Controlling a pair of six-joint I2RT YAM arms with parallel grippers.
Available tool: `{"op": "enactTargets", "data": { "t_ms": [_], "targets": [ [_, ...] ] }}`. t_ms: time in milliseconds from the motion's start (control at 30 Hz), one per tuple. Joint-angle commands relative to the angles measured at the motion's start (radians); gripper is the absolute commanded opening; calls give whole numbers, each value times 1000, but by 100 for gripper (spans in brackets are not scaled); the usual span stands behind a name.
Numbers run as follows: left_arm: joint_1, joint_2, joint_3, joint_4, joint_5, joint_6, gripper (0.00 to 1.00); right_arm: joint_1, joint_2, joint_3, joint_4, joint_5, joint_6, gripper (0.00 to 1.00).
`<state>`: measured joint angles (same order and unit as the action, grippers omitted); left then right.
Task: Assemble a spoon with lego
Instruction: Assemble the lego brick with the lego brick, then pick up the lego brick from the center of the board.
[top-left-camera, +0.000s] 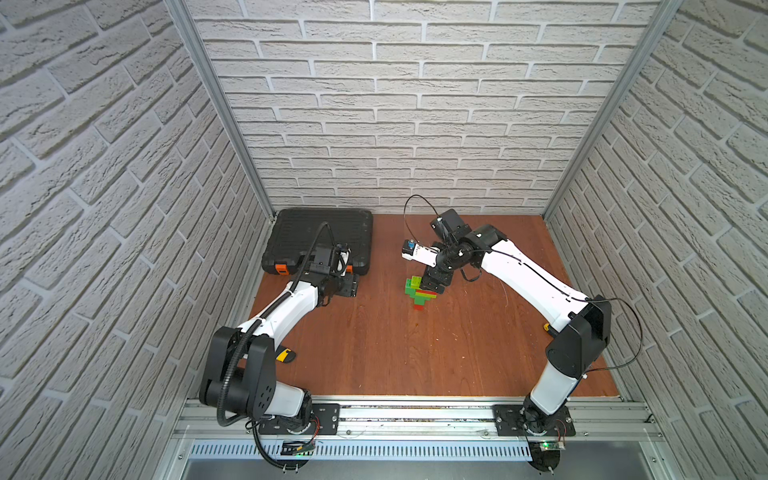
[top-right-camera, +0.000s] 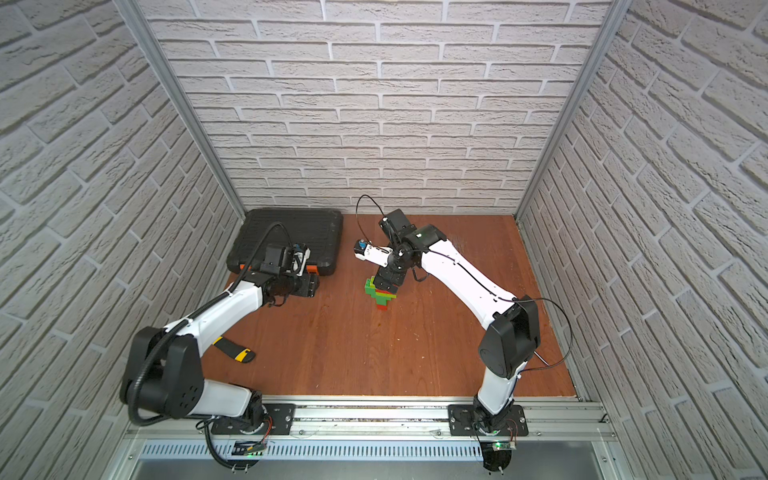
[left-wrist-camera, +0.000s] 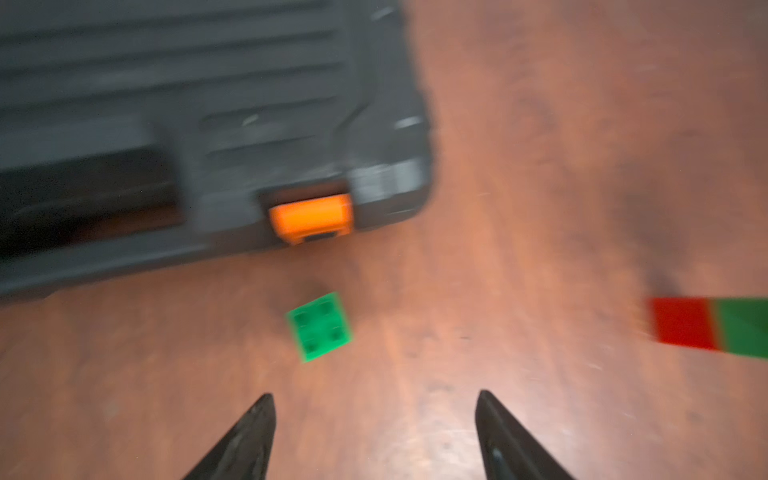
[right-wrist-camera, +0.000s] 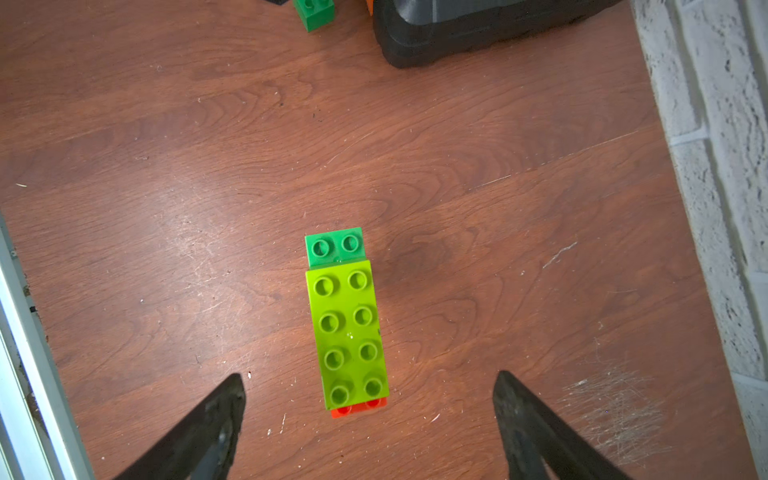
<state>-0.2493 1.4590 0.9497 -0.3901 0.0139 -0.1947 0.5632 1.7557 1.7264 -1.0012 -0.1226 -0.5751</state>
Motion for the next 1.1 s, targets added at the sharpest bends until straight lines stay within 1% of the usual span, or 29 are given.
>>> {"op": "enactTargets", "data": {
  "t_ms": [0, 133, 333, 433, 567, 733, 800, 967, 1067],
  "targets": [
    [9, 54, 17, -107, -104, -50, 74, 5, -27, 20, 30, 4, 8, 93],
    [9, 86, -13, -8, -143, -104, 72, -1, -32, 24, 27, 3, 3, 93],
    [9, 164, -16, 86, -141, -146, 72, -8, -47, 15, 21, 11, 1, 94],
    [11, 218, 22, 85, -132, -153, 71, -9, -55, 14, 16, 17, 3, 94],
    [9, 280, 65, 86, -134, -158, 67, -12, -68, 15, 10, 24, 3, 94],
    [6, 328, 97, 102, -144, -160, 62, -16, -83, 12, 4, 34, 1, 94],
    [6, 348, 110, 101, -151, -160, 58, -18, -84, 12, 1, 35, 1, 94],
    [-7, 369, 122, 105, -173, -153, 39, -22, -97, 11, -7, 41, 1, 94],
    [-22, 346, 113, 102, -177, -153, 28, -25, -110, 4, -10, 47, 1, 94]
  ]
}}
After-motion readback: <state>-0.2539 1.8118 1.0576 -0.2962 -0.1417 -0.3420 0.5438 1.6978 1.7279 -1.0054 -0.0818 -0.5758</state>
